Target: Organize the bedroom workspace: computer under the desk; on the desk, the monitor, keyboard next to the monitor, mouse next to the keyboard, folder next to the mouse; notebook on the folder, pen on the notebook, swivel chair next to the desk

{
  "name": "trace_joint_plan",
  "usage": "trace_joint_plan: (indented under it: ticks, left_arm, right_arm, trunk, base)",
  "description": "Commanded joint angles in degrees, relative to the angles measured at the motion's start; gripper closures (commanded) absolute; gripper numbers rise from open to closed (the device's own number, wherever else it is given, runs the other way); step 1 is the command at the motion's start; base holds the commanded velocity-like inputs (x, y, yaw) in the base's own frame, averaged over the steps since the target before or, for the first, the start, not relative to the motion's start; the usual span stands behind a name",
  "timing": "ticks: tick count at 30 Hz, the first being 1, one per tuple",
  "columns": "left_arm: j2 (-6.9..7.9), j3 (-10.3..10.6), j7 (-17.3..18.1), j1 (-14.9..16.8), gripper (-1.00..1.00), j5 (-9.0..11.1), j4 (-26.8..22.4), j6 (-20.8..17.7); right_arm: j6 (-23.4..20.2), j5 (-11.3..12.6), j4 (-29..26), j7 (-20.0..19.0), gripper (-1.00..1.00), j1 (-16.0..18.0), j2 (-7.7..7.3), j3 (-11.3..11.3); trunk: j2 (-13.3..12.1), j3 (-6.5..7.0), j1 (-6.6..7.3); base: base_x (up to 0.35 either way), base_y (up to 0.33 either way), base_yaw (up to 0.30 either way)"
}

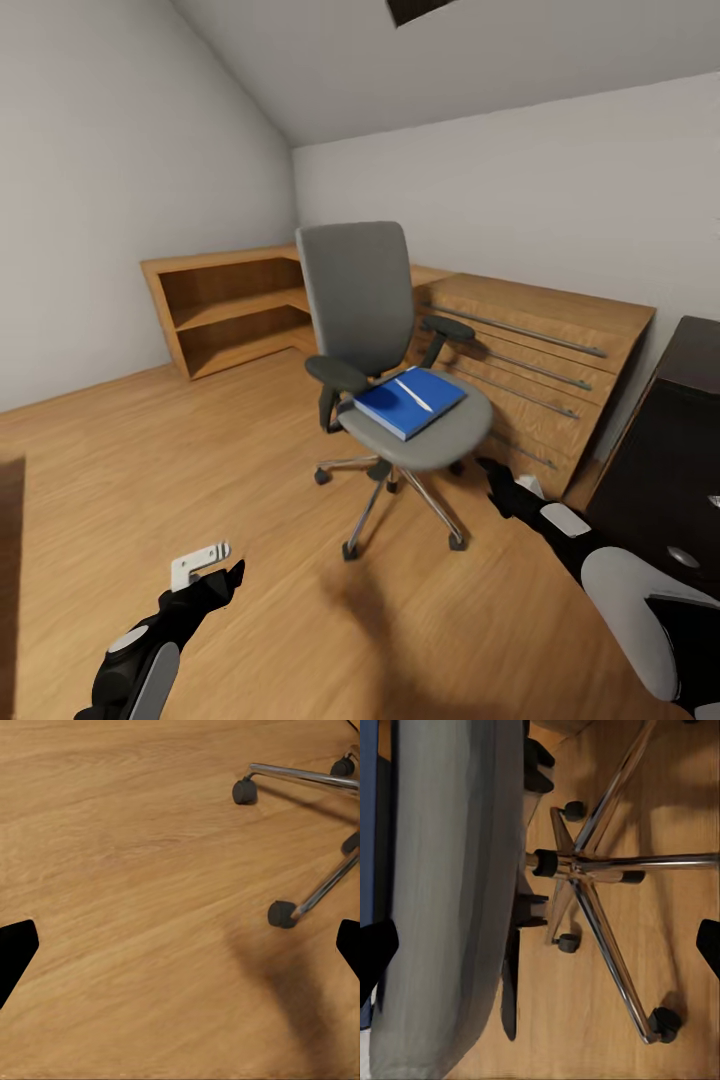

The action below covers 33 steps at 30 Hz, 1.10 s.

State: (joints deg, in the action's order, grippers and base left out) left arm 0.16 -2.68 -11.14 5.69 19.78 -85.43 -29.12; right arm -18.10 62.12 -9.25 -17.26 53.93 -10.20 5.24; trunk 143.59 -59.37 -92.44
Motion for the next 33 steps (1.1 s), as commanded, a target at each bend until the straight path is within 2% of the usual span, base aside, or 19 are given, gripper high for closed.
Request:
trace_joint_plan:
  ticks: [1,13,20,25,29,33]
  left_arm:
    - [0.02,0.04,-0.46,0.03,-1.0,0.61,-0.06,-0.23]
    - [-0.04,0.09,-0.48,0.03,-1.0,0.68,0.26,-0.19]
    - [-0.23,0.62,-0.94,0.03,-1.0,0.33,4.14,0.61]
    - [-0.2,0.73,-0.97,0.03,-1.0,0.28,4.43,1.73]
    - [-0.23,0.84,-0.98,0.03,-1.0,0.26,4.61,2.36]
    - [-0.24,0.89,-1.03,0.03,-1.0,0.29,4.75,2.54]
  right_arm:
    - [-0.36,-0.05,0.02,-0.1,-1.0,0.03,0.0,0.47]
    - [-0.31,-0.19,0.02,-0.07,-1.0,0.03,0.08,0.4]
    - [2.58,-0.83,1.16,0.06,-1.0,0.0,0.25,0.26]
    - [5.19,-1.3,2.93,0.09,-1.0,-0.06,1.29,0.18]
    - [11.66,-4.93,5.58,0.09,-1.0,-0.17,2.76,-0.13]
    - [17.63,-10.54,6.85,0.1,-1.0,-0.22,4.36,-0.24]
  trunk:
    - [0.03,-0.05,0.05]
    - [0.03,-0.05,0.05]
    - [0.03,-0.05,0.05]
    - [0.03,-0.05,0.05]
    - [-0.01,0.61,0.12]
    - [-0.07,1.5,0.23]
  base:
    - [-0.33,0.0,0.0]
    - [-0.32,0.0,0.0]
    - [-0.045,0.0,0.0]
    - [-0.006,0.0,0.0]
    - [-0.002,0.0,0.0]
    - [0.0,0.0,0.0]
